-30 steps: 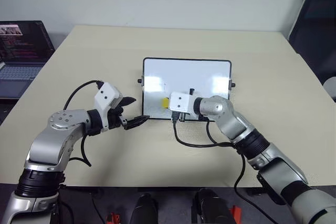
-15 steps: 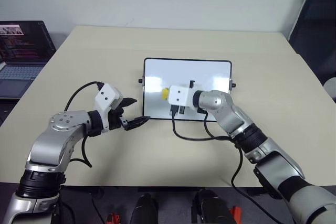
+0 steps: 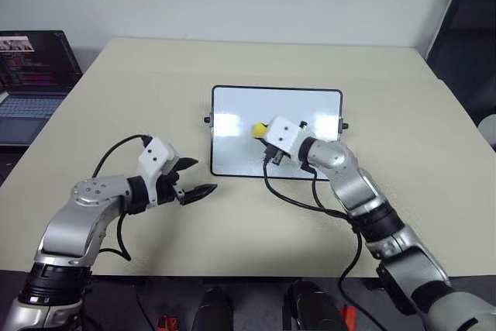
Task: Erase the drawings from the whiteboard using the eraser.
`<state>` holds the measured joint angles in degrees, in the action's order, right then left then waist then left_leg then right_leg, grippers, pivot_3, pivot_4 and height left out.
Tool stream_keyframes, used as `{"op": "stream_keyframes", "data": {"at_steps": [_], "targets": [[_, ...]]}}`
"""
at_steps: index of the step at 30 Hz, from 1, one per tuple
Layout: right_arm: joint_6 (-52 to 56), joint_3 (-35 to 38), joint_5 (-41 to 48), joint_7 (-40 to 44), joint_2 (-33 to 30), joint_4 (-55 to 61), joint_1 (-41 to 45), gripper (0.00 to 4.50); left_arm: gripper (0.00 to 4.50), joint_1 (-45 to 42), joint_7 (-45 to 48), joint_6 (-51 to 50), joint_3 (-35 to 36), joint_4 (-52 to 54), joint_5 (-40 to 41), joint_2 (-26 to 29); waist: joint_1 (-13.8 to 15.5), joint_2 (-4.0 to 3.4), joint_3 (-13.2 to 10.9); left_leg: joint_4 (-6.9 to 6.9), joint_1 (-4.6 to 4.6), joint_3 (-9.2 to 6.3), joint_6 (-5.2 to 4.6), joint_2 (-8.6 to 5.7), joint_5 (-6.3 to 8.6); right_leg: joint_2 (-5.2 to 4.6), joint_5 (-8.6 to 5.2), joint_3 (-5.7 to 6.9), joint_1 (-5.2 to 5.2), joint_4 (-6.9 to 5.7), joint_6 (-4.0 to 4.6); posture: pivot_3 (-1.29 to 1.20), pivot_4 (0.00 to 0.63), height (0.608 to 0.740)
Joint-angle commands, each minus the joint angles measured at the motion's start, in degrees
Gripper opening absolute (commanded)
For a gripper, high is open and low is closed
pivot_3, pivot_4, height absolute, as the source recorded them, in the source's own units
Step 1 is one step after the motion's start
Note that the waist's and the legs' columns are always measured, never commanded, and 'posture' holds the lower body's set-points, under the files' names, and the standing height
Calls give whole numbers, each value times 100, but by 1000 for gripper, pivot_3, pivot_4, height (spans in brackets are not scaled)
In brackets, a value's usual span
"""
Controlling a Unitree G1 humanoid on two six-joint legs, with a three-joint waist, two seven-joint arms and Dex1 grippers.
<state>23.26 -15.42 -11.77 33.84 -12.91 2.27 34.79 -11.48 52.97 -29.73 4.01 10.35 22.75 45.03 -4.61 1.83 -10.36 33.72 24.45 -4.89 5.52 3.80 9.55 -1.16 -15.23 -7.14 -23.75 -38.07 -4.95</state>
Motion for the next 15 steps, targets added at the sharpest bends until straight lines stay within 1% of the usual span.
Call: {"op": "stream_keyframes", "data": {"at_steps": [1,3,5,7,11,15], "targets": [[965,801,425,78,-319,1497,-514,985,4500,-132,135,354,-50,192,-88,29,36,-2,-1,-1,10,-4,1,0,0,0,0,4,-7,1,0,0,150,740],[1496,1223,605,42,-498,2176,-927,985,4500,-349,146,472,-207,110,-182,-66,87,-2,-1,2,23,-3,1,-1,1,-1,0,4,-17,6,0,0,150,740],[2068,1876,928,-53,-523,2979,-1301,985,4500,-631,277,506,-408,115,-172,-171,146,-1,-1,6,26,-4,2,-3,1,-1,-2,4,-19,7,0,0,150,740],[2380,2223,1035,-187,-564,3484,-1605,985,4500,-879,424,565,-600,72,-199,-250,146,-3,-2,13,26,-2,2,-3,1,-1,-22,1,-21,4,-12,0,150,740],[2897,2515,1133,-517,-470,3991,-2244,985,4500,-1398,761,747,-1014,-233,-316,-436,107,-2,-1,25,24,3,2,-3,0,-1,-23,-5,-16,5,3,0,150,740],[2741,2397,1131,-701,-607,4210,-2709,985,4500,-1821,1034,991,-1313,-676,-465,-644,95,-3,-1,25,22,9,1,-3,0,-1,-21,-9,-21,4,5,0,150,740]]}}
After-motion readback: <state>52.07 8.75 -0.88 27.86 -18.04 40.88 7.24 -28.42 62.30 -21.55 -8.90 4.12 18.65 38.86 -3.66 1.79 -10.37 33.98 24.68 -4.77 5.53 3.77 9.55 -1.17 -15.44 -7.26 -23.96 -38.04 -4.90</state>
